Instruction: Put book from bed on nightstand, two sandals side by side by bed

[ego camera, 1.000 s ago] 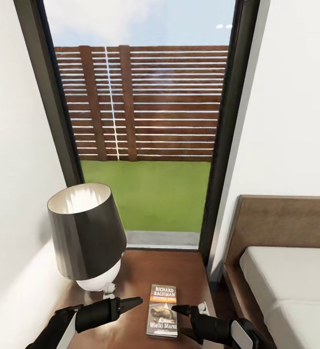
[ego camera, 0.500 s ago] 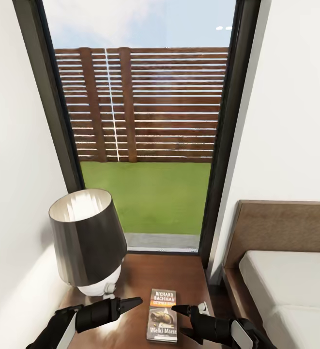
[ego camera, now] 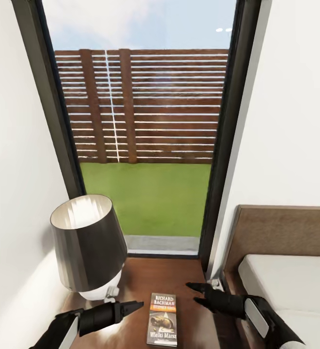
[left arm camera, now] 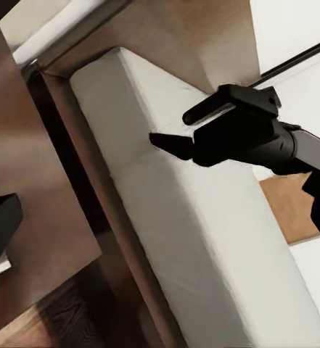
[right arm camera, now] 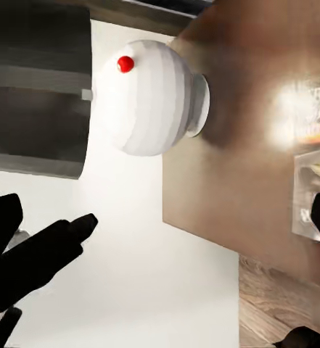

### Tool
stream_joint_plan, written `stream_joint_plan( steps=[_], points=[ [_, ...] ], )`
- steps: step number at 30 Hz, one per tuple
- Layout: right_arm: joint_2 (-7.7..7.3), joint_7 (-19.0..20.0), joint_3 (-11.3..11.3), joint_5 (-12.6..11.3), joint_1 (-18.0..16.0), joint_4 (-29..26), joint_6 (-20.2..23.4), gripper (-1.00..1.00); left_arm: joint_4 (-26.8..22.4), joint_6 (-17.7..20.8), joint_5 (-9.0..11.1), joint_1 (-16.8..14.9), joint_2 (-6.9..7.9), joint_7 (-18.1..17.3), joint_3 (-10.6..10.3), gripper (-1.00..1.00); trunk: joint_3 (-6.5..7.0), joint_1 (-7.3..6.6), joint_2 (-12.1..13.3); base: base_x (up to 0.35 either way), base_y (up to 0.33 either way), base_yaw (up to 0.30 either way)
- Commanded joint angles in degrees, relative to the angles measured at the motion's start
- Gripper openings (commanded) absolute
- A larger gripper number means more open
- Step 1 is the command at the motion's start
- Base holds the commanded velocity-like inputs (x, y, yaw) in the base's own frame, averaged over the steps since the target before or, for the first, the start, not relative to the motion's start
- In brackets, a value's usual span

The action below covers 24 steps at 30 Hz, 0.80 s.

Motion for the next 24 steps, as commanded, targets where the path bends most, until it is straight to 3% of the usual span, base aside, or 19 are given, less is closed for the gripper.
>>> stream_joint_plan(
  steps=[1, 2, 4, 7, 13, 17, 24],
  points=[
    [-3.47, 0.0, 0.1, -0.1, 0.0, -0.5, 0.3, 1.00, 0.3, 0.0, 0.2, 0.0, 0.00, 0.4, -0.3, 1.00, 0.13, -0.23, 0.4, 0.000, 0.000, 0.000],
    [-4.52, 0.0, 0.1, -0.1, 0.1, -0.5, 0.3, 1.00, 0.4, -0.1, 0.2, 0.0, 0.00, 0.5, -0.3, 1.00, 0.31, -0.45, 0.8, 0.000, 0.000, 0.000],
    [-8.84, 0.1, 0.1, 0.0, 0.1, -0.6, 0.2, 1.00, 0.5, -0.5, 0.1, 0.0, 0.00, 0.8, -0.5, 1.00, 0.66, -0.89, 1.6, 0.000, 0.000, 0.000],
    [-10.82, 0.1, 0.1, 0.2, 0.1, -0.7, 0.2, 1.00, 0.7, -0.6, 0.1, 0.0, 0.00, 0.9, -0.5, 1.00, 1.20, -1.55, 2.8, 0.000, 0.000, 0.000],
    [-12.05, 0.1, 0.3, 0.6, 0.3, -1.3, -0.5, 1.00, 3.2, -3.0, 0.0, 0.0, 0.00, 1.7, -0.6, 1.00, 2.28, -2.87, 5.2, 0.000, 0.000, 0.000],
    [-12.11, 0.1, 0.4, 0.7, 0.3, -1.4, -3.5, 1.00, 5.2, -5.8, 0.0, 0.1, 0.00, 4.5, -0.6, 1.00, 3.00, -3.75, 6.8, 0.000, 0.000, 0.000],
    [-11.95, 0.1, 0.6, 1.7, 0.3, -0.8, -7.9, 1.00, 6.0, -6.7, 0.0, 0.1, -0.32, 7.7, -0.7, 1.00, 4.26, -5.28, 9.6, 0.000, 0.000, 0.000]
  ],
)
